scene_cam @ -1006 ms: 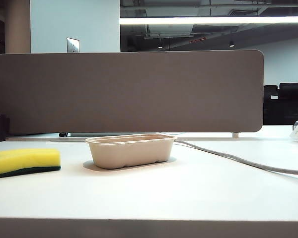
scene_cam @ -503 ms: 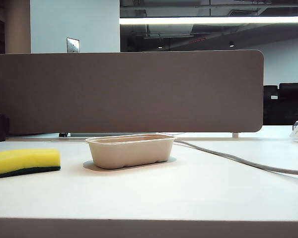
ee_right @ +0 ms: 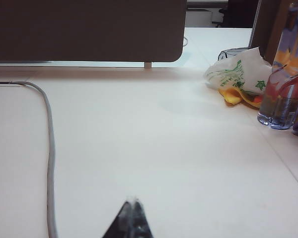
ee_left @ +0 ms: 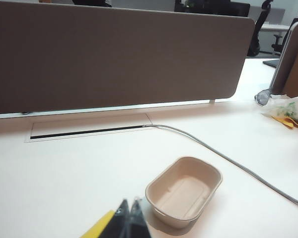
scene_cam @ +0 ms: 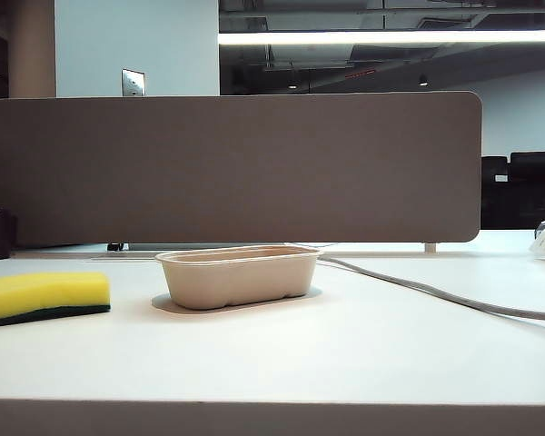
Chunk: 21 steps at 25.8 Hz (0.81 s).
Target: Take out the cleaning sponge from the paper lunch box and place it on the table.
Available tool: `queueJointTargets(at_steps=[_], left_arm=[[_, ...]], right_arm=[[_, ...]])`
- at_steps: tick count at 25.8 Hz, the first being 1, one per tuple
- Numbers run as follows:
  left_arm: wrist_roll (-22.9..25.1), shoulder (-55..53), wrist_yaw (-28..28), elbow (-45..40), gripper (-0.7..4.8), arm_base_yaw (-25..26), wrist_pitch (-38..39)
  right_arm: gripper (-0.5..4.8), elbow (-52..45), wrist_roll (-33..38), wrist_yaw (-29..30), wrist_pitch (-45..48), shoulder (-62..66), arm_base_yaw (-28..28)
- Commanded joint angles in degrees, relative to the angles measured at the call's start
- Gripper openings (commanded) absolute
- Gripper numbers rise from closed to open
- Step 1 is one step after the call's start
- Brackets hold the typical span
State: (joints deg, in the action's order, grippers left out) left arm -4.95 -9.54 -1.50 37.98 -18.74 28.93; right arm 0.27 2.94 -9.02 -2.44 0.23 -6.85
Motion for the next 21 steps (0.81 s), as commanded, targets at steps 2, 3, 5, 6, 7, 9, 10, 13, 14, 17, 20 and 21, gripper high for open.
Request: queueJointTargets(at_steps=[2, 3, 5, 6, 7, 9, 10, 13, 14, 17, 20, 21], left_arm=[[0.0, 0.0, -0.2, 0.1, -0.05, 0.0, -0.4], [0.0, 0.0, -0.2, 0.1, -0.06, 0.0, -0.4], [0.0, 0.0, -0.2, 0.1, -0.05, 0.0, -0.4], [0.0, 0.0, -0.2, 0.1, -0.05, 0.0, -0.4], [0.0, 0.0, -0.2, 0.1, -0.06, 0.0, -0.4], [0.0, 0.0, -0.2, 0.1, -0.05, 0.0, -0.4], [0.0, 0.0, -0.2, 0.1, -0.06, 0.0, -0.4], [2.4, 0.0, 0.3, 0.1, -0.05, 0.0, 0.3], [6.1, 0.1, 1.4, 0.0, -0.06, 0.1, 0.8], [10.7, 0.9, 4.7, -1.6, -0.06, 2.4, 1.2], [9.6, 2.2, 4.1, -6.3, -0.06, 8.7, -3.7], [9.0, 2.7, 4.1, -8.3, -0.05, 10.7, -5.8]], right_arm=[[-0.05, 0.0, 0.0, 0.0, 1.0, 0.0, 0.0], [-0.05, 0.0, 0.0, 0.0, 1.0, 0.0, 0.0], [-0.05, 0.0, 0.0, 0.0, 1.0, 0.0, 0.0], [-0.05, 0.0, 0.0, 0.0, 1.0, 0.0, 0.0], [-0.05, 0.0, 0.0, 0.0, 1.0, 0.0, 0.0], [-0.05, 0.0, 0.0, 0.0, 1.0, 0.0, 0.0], [-0.05, 0.0, 0.0, 0.0, 1.0, 0.0, 0.0], [-0.05, 0.0, 0.0, 0.0, 1.0, 0.0, 0.0], [-0.05, 0.0, 0.0, 0.0, 1.0, 0.0, 0.0], [-0.05, 0.0, 0.0, 0.0, 1.0, 0.0, 0.0], [-0.05, 0.0, 0.0, -0.1, 1.0, 0.0, 0.0], [-0.05, 0.0, 0.0, -0.1, 1.0, 0.0, 0.0]])
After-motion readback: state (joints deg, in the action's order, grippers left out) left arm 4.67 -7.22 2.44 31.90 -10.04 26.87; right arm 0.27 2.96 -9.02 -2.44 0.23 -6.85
